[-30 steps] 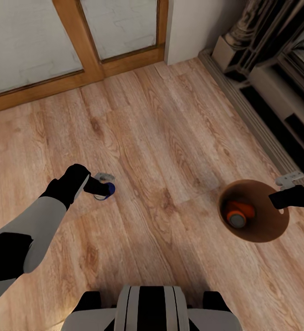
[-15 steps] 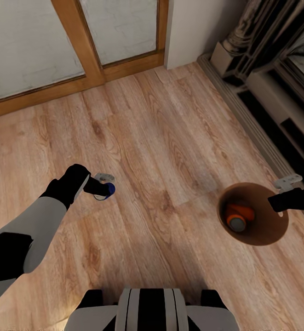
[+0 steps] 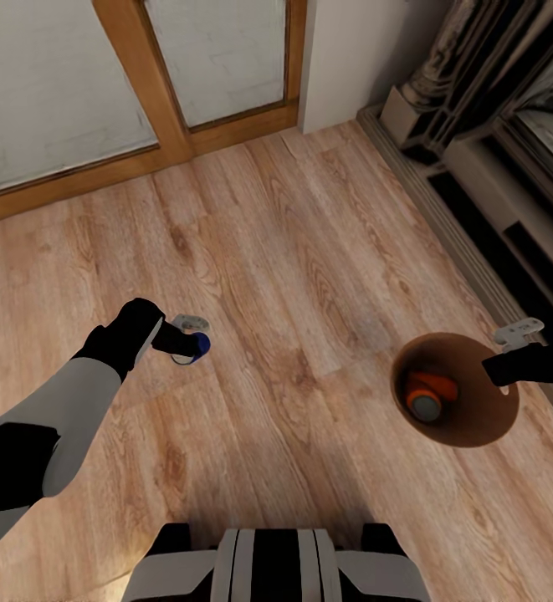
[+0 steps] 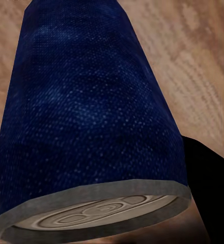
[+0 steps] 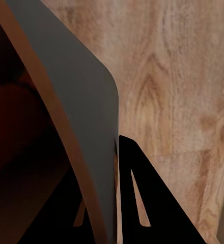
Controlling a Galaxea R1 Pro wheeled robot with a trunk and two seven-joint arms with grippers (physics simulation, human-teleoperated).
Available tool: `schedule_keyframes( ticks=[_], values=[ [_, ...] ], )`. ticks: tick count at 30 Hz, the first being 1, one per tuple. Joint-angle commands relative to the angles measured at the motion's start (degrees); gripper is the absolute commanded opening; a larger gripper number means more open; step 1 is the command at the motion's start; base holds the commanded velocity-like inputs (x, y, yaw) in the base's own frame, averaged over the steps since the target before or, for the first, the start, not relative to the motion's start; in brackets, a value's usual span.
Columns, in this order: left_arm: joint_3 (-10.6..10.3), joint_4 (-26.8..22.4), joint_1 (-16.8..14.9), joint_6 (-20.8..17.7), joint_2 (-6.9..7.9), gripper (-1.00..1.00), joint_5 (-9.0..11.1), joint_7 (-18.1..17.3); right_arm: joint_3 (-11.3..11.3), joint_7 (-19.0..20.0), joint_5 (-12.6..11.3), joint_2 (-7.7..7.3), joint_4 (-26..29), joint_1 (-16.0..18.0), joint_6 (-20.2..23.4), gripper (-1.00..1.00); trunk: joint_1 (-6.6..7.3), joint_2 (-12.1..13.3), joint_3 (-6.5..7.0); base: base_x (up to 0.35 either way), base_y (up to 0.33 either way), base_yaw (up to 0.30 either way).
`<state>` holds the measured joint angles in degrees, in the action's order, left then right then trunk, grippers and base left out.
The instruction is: Put the three can of soda from the living room inside the tash can in the kitchen.
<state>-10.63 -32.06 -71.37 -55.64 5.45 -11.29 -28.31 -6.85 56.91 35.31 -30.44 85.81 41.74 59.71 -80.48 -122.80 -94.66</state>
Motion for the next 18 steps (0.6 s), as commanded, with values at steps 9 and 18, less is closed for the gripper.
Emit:
schedule_keyframes(
  ticks=[9, 18],
  values=[
    [0.2, 0.2, 0.0, 0.0, 0.01, -1.00, 0.0, -2.1, -0.1, 0.4, -0.8, 1.66, -0.1, -0.5, 0.3, -1.00, 1.98, 3.6, 1.62, 0.000, 0.000, 0.000],
    [0.3, 1.3, 0.0, 1.2, 0.09, -1.00, 0.0, -3.4, -0.5, 0.4, -0.6, 2.65, -0.1, -1.3, 0.3, -1.00, 3.96, 7.2, 3.24, 0.000, 0.000, 0.000]
  ],
)
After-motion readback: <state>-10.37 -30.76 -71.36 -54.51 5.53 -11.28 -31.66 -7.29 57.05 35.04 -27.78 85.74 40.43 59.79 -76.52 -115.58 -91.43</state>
